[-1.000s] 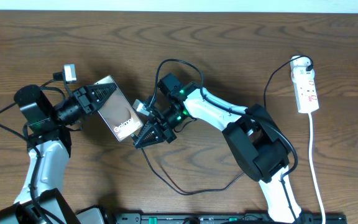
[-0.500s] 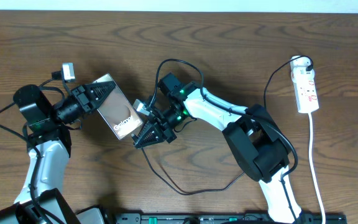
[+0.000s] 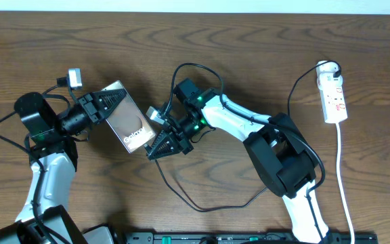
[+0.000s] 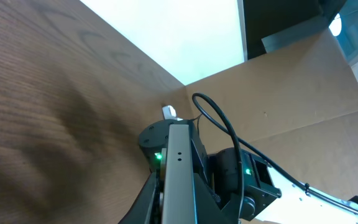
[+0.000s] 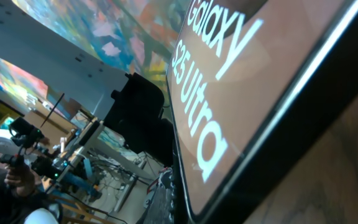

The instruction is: Plug charger to phone and switch on socket

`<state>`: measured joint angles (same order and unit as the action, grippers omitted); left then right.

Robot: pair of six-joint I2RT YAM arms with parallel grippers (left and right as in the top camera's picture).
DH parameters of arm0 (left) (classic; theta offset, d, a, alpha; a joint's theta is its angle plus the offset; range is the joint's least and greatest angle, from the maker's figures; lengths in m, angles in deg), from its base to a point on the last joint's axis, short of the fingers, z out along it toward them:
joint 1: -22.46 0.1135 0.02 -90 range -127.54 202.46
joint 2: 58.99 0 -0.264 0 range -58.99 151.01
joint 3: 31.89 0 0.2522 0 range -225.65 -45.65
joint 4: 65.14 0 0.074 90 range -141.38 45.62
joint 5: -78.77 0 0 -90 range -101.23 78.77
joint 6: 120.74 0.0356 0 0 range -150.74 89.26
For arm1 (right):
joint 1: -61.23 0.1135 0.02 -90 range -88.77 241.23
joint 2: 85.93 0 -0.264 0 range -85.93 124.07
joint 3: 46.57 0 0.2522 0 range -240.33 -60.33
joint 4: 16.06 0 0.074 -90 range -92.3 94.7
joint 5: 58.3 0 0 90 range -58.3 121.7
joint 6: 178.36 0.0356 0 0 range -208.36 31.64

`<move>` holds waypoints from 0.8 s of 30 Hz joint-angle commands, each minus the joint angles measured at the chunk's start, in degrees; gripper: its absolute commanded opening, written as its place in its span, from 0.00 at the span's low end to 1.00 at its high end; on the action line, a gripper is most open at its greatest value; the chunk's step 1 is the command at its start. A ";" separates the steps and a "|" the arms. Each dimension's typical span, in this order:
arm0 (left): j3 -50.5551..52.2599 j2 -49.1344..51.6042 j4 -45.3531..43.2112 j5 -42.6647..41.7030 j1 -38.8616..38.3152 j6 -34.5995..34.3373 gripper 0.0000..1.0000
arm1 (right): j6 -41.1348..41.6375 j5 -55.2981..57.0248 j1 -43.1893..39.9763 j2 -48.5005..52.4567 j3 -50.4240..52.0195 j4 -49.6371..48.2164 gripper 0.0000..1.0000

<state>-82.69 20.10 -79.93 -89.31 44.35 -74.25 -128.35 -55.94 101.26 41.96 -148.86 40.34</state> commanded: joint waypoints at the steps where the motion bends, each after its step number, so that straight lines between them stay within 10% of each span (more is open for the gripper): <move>1: -0.31 -0.07 -0.48 -2.27 -0.22 -0.76 0.07 | 0.09 -1.29 -0.24 -0.17 0.09 -0.02 0.01; 24: -0.31 -0.07 -0.50 -1.84 -0.22 -2.19 0.07 | 0.09 -1.79 -0.17 -0.15 0.09 -0.09 0.01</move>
<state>-82.69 20.10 -79.91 -89.31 44.35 -75.93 -128.35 -55.96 101.26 41.96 -148.86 40.31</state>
